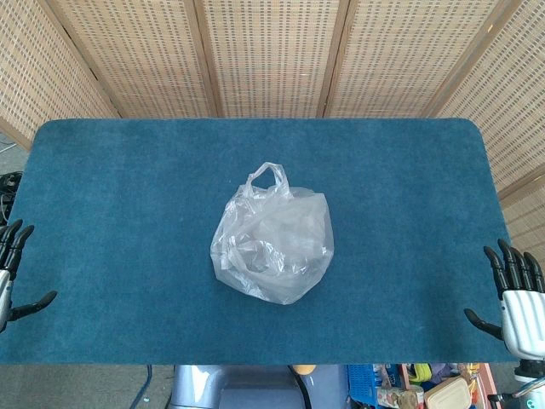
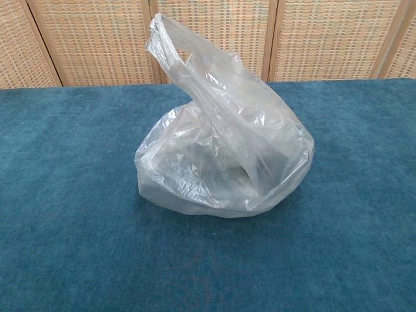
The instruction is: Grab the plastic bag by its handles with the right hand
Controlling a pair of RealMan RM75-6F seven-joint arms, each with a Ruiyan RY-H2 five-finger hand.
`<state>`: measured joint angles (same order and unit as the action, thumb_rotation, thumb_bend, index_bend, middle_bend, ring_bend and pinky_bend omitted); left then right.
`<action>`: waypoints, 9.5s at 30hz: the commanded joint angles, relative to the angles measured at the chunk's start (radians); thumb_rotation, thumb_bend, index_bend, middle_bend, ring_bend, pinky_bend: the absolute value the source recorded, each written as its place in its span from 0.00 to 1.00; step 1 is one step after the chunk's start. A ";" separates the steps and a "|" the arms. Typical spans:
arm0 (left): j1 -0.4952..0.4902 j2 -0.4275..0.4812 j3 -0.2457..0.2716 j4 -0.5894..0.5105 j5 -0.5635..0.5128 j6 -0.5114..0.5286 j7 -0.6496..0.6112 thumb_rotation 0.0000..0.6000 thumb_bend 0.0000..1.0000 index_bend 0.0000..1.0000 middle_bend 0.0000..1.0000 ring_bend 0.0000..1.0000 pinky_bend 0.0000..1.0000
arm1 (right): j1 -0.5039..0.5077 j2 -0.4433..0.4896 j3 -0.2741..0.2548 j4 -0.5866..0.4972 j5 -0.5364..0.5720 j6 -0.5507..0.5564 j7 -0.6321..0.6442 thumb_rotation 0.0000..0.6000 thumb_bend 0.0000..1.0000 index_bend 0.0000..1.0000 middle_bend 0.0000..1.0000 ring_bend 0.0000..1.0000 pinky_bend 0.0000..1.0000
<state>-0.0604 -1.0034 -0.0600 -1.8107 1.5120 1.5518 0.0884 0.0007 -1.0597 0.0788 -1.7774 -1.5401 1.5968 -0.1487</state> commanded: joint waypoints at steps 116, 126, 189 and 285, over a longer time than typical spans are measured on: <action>-0.055 0.003 -0.064 0.008 -0.160 -0.086 -0.022 1.00 0.09 0.00 0.00 0.00 0.00 | 1.096 -0.029 0.162 -0.083 0.086 -1.047 1.646 1.00 0.32 0.25 0.22 0.04 0.01; -0.057 0.006 -0.065 0.009 -0.163 -0.091 -0.032 1.00 0.09 0.00 0.00 0.00 0.00 | 1.070 -0.058 0.219 -0.062 0.112 -1.045 1.932 1.00 0.36 0.25 0.28 0.16 0.22; -0.063 0.020 -0.063 0.009 -0.172 -0.110 -0.065 1.00 0.09 0.00 0.00 0.00 0.00 | 1.295 -0.023 0.059 -0.003 0.044 -1.249 1.910 1.00 0.00 0.37 0.04 0.00 0.00; -0.871 -0.536 -0.098 1.075 0.291 -0.401 -0.415 1.00 0.29 0.07 0.00 0.00 0.03 | 0.893 -0.003 0.736 0.112 0.798 -1.875 1.116 1.00 0.00 0.73 0.74 0.71 0.58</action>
<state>-0.8728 -1.4669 -0.1924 -0.8225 1.7545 1.1258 -0.2866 0.8982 -1.0582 0.8076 -1.6763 -0.7551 -0.2672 0.9819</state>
